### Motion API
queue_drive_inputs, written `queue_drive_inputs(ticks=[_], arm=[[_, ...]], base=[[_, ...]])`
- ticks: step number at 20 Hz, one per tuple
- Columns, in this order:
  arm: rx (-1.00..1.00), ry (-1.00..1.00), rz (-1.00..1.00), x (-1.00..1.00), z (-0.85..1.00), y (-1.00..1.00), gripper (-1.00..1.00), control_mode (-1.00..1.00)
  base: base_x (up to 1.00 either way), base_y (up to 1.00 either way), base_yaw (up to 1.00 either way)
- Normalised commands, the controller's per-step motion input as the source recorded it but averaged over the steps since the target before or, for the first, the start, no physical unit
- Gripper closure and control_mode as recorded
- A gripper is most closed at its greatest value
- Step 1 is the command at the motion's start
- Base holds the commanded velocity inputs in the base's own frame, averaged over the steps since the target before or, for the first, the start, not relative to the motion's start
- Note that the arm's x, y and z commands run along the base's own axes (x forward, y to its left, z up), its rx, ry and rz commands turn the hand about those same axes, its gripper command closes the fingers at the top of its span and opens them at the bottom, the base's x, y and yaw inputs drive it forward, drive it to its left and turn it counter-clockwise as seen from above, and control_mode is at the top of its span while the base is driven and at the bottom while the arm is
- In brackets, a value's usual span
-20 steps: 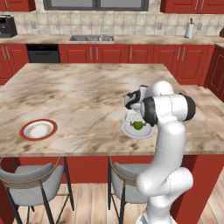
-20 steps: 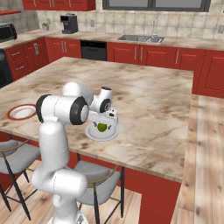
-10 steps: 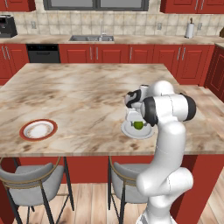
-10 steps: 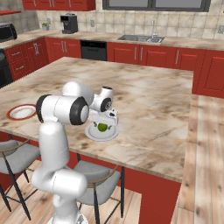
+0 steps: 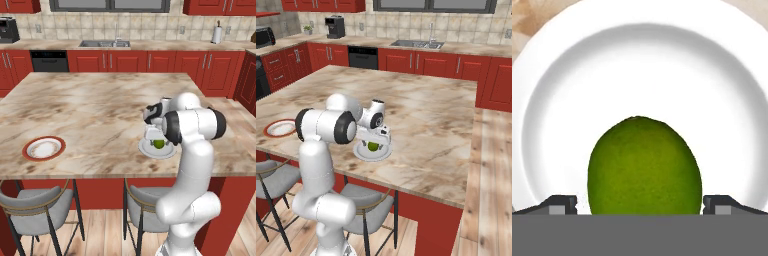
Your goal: Transport the chicken drumstick and lime to the fridge. Place the chicken drumstick on the rack containing meat and place the lime on the rack containing the vegetable, ensuring meats and vegetables are on different racks.
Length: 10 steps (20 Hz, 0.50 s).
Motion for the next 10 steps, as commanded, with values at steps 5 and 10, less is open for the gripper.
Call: queue_drive_inputs(ticks=[5, 10], arm=[[0.00, 0.00, 0.00, -0.24, 0.00, 0.00, -1.00, -1.00], [0.00, 0.00, 0.00, 0.02, -0.05, 0.00, -1.00, -1.00]], base=[[0.00, 0.00, 0.00], [0.00, 0.00, 0.00]])
